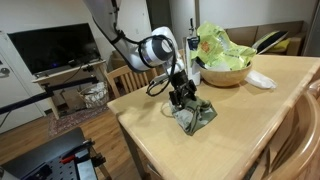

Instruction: Move the towel to the left

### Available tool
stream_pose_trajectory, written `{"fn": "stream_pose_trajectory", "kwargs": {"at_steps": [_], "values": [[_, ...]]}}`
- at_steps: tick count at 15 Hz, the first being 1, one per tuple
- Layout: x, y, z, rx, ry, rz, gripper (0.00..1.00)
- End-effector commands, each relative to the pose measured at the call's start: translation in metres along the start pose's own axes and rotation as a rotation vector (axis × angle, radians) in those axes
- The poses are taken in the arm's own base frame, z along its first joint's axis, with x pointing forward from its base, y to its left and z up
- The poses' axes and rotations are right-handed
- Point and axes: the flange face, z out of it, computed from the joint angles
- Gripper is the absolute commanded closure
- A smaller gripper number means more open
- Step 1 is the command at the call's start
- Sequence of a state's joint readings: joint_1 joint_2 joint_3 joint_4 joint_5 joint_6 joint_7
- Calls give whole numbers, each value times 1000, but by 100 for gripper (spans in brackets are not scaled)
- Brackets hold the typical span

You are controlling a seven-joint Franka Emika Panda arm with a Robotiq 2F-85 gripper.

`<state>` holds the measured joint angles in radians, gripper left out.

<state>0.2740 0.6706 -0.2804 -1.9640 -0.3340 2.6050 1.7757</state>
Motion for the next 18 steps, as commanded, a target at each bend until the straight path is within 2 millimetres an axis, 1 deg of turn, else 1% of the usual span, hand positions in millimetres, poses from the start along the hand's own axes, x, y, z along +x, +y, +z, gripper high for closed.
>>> {"fn": "stream_pose_trajectory", "kwargs": {"at_steps": [1, 4, 6, 7, 8, 9, 10, 14, 17, 18], "values": [[0, -9, 11, -40, 31, 18, 0], [0, -13, 21, -73, 39, 23, 0], [0, -15, 24, -86, 42, 21, 0], [-1, -16, 25, -95, 47, 13, 9], [-1, -18, 26, -100, 44, 14, 28], [-1, -18, 26, -102, 44, 12, 34], [-1, -19, 25, -106, 42, 13, 44], [-3, -26, 10, -73, 21, 18, 71], [-3, -29, -14, -28, 2, 27, 94], [-3, -31, -24, -14, -5, 30, 95]]}}
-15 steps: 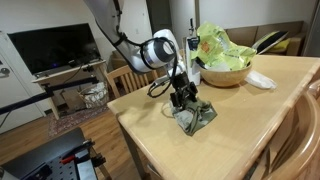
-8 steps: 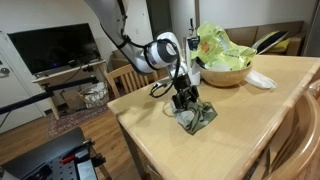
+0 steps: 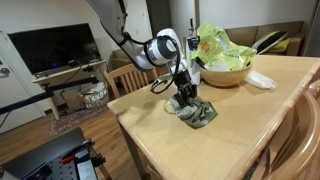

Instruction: Move the towel to the left

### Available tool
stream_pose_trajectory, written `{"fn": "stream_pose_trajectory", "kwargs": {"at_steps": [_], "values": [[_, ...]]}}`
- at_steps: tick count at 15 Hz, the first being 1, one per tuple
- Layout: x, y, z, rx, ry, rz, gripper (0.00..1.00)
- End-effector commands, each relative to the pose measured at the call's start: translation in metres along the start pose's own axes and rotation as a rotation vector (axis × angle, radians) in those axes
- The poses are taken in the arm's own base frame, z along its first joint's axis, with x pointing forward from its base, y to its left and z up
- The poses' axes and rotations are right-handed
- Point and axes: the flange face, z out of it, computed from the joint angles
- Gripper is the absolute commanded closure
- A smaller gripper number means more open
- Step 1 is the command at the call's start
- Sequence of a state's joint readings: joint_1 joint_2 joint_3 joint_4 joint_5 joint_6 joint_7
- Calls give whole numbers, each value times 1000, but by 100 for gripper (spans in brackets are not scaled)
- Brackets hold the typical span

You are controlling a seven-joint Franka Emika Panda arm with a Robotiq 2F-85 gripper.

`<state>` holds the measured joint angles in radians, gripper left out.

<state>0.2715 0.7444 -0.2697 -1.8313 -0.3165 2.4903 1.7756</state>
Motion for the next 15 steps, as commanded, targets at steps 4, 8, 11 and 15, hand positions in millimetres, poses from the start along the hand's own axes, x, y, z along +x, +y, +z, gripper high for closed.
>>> {"fn": "stream_pose_trajectory", "kwargs": {"at_steps": [4, 8, 11, 15], "values": [[0, -11, -77, 131, -55, 41, 94], [-10, -18, -112, 199, -82, 24, 94], [-10, -23, -105, 180, -64, 2, 78], [-11, -22, -105, 179, -65, 1, 78]]}}
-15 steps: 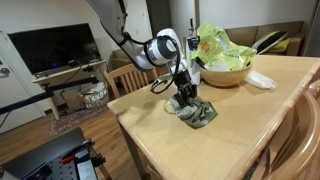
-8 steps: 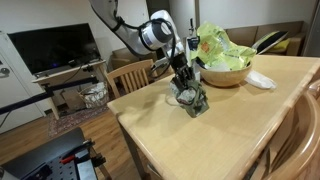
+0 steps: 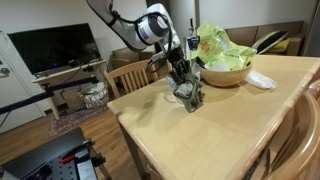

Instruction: Move the towel to the left

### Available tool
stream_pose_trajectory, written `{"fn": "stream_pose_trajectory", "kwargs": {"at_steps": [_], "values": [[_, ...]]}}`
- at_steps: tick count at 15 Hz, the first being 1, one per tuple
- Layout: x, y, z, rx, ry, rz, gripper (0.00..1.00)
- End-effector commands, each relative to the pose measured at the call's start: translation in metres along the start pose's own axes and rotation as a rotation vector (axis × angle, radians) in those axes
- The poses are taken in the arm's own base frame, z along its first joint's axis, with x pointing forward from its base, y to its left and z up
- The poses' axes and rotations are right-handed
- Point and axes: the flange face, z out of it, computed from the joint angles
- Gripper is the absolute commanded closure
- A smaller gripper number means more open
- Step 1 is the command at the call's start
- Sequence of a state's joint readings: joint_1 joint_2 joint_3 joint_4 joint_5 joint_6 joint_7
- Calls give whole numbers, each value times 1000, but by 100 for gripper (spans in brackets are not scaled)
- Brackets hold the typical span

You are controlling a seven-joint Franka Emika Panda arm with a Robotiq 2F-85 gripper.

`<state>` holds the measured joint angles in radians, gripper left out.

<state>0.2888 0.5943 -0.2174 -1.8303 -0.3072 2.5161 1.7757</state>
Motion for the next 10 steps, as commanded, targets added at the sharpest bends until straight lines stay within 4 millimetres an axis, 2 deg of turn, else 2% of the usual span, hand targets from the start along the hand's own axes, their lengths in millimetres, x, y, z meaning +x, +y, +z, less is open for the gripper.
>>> {"fn": "stream_pose_trajectory", "kwargs": {"at_steps": [1, 4, 10], "values": [[3, -1, 4, -8, -4, 14, 94], [1, -4, 10, 10, 18, 24, 94], [-50, -9, -6, 92, 77, -78, 94]]}}
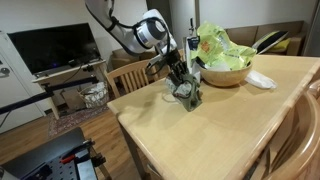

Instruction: Move the towel to the left

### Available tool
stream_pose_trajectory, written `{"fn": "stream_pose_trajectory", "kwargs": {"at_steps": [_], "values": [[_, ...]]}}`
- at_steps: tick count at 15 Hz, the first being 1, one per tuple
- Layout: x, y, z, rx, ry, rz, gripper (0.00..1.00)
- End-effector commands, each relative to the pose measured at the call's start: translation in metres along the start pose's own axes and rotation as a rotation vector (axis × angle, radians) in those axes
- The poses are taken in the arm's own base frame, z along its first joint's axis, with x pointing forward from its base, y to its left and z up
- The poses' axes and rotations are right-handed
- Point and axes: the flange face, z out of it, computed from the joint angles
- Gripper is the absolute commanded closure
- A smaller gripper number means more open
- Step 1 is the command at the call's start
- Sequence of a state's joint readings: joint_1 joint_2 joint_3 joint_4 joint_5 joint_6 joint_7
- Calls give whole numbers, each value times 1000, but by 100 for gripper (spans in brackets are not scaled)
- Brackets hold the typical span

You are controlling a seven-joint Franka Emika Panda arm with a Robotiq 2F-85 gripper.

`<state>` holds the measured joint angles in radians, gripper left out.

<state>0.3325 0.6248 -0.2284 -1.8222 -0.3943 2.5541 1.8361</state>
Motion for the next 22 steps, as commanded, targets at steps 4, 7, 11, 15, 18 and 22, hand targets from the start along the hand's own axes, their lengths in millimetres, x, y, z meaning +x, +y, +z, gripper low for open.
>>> {"fn": "stream_pose_trajectory", "kwargs": {"at_steps": [4, 7, 11, 15, 18, 22], "values": [[-57, -10, -17, 90, 75, -91, 94], [-78, -6, -13, 86, 69, -154, 94], [-103, 0, -16, 78, 38, -231, 94], [-126, 0, -31, 102, 1, -296, 94], [-139, -2, -42, 132, -15, -331, 94], [-155, -1, -48, 148, -31, -373, 94]]}}
